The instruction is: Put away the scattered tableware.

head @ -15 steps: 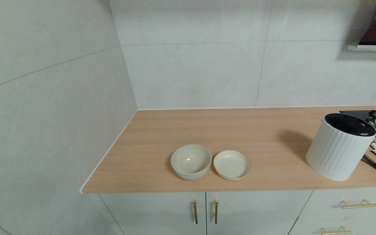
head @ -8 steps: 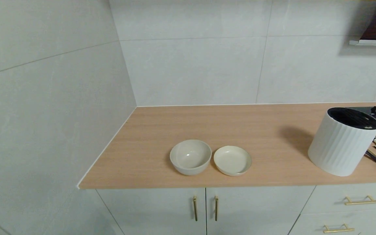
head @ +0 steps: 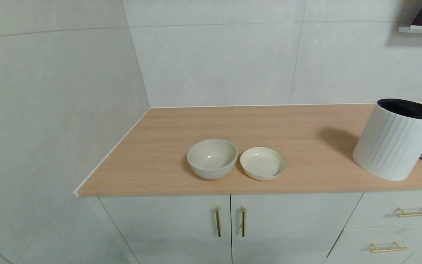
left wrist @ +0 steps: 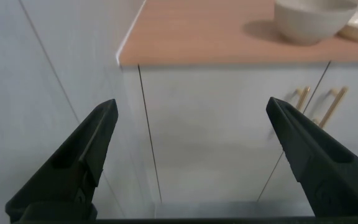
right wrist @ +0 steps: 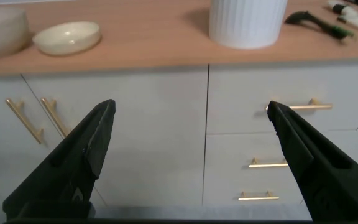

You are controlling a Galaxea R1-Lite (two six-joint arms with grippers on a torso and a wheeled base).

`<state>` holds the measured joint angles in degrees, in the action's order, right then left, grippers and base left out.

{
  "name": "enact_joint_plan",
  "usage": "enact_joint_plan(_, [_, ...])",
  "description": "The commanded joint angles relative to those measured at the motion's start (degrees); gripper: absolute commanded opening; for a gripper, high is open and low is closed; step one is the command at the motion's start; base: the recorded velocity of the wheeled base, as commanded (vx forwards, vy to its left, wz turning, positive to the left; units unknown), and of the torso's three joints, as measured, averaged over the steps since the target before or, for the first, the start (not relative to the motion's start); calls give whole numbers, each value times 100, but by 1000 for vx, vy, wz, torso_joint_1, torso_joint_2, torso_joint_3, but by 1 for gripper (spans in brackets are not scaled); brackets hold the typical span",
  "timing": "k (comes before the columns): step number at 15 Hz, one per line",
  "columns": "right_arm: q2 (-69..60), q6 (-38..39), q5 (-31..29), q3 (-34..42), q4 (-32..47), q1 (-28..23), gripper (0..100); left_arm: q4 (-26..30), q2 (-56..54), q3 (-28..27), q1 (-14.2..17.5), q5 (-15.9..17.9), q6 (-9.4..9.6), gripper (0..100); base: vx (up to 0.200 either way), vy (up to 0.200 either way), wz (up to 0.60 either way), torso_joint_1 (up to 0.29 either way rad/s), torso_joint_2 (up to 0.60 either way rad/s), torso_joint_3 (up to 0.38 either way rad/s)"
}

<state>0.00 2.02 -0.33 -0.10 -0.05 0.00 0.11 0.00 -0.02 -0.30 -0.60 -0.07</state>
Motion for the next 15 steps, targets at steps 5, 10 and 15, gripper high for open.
enact_joint_plan(5, [9,0,-2,1,-4,0,100,-2,0,2,4,-11,-1,100,0,0,0,-228,524,289])
enact_joint_plan(10, [9,0,-2,1,-4,0,100,-2,0,2,-5,-2,-1,100,0,0,0,-202,494,286])
enact_joint_plan(15, [9,0,-2,1,-4,0,100,-2,0,2,-5,-2,-1,100,0,0,0,-178,476,299])
